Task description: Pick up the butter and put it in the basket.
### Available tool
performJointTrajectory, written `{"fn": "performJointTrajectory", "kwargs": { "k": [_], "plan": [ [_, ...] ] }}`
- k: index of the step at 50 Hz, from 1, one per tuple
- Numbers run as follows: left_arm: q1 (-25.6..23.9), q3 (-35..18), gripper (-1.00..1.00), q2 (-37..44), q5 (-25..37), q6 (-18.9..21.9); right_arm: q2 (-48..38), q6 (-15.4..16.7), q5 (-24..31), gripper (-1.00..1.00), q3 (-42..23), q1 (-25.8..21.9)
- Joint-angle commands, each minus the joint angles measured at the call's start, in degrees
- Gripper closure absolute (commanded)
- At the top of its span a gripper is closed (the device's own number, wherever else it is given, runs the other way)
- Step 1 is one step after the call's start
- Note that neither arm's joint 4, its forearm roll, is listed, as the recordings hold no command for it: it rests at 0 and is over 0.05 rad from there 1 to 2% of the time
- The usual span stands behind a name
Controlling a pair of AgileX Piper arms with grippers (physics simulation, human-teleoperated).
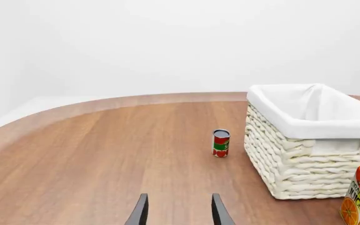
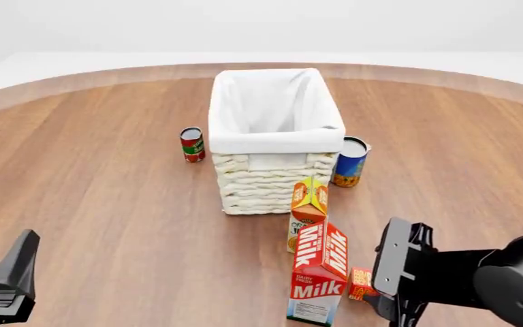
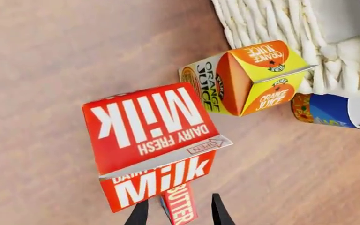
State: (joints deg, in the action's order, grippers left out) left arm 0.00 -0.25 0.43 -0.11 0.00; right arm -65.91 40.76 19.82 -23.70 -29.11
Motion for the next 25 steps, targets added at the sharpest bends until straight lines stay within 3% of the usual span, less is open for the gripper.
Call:
{"fn": "performJointTrajectory", "kwargs": {
  "k": [1,25],
  "plan": [
    [0.0,0.0,-1.0,0.0,0.0,0.0,-1.9,-0.7,-2.0,-1.0,0.5,-0.7],
    [0.0,0.0,-1.0,0.0,0.0,0.0,-3.5,-0.5,-2.8,-1.0,0.4,0.1]
  ]
}}
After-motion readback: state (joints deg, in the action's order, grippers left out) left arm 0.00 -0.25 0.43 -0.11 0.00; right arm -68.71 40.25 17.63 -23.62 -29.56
